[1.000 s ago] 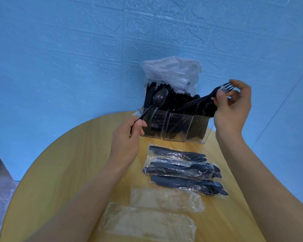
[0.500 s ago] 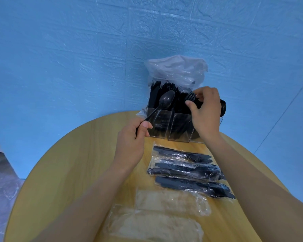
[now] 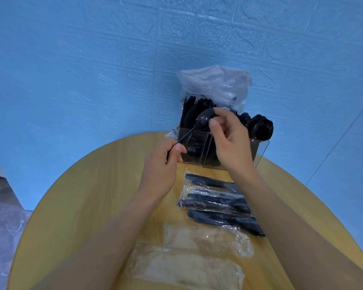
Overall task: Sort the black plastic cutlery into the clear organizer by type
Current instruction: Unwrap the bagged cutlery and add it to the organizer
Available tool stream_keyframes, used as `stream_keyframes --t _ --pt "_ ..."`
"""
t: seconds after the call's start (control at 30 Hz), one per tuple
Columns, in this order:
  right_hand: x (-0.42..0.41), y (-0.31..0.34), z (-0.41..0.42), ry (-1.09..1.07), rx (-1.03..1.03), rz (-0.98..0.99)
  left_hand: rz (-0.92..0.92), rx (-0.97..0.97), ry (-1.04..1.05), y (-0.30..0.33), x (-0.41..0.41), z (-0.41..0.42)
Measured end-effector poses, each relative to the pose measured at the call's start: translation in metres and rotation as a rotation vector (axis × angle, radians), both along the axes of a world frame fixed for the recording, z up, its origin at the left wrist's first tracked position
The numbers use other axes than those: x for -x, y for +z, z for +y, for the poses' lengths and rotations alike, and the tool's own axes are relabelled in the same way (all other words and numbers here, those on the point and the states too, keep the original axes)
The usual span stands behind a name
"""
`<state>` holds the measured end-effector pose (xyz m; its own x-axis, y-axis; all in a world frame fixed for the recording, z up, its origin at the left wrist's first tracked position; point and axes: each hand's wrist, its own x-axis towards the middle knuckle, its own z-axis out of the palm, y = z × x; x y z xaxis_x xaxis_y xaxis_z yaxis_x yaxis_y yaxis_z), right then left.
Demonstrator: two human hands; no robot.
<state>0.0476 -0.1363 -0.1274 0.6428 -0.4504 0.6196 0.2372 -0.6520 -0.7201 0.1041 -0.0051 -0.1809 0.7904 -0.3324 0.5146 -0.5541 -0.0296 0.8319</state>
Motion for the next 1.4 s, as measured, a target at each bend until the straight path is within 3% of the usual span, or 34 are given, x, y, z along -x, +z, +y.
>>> stream_keyframes --t 0.13,0.3,0.53,0.7,0.93,1.27,1.4 --pt "0.006 0.012 0.008 0.247 -0.301 -0.041 -0.013 -0.022 -0.026 0.005 0.003 -0.002" --pt "0.021 0.02 -0.02 0.181 -0.412 -0.072 -0.117 -0.167 -0.106 0.025 0.008 -0.012" --pt "0.052 0.027 -0.081 -0.03 -0.618 -0.312 -0.241 -0.413 -0.022 0.046 0.006 -0.038" --pt "0.068 0.032 -0.113 -0.209 -0.457 -0.377 -0.423 -0.497 -0.059 0.04 0.01 -0.074" --pt "0.064 0.03 -0.125 -0.236 -0.13 -0.339 -0.676 -0.665 -0.005 0.03 0.02 -0.117" --pt "0.055 0.036 -0.134 -0.207 -0.009 -0.308 -0.789 -0.713 0.077 0.018 0.017 -0.126" --pt "0.046 0.026 -0.136 -0.191 0.052 -0.193 -0.767 -0.714 0.08 0.022 0.017 -0.127"
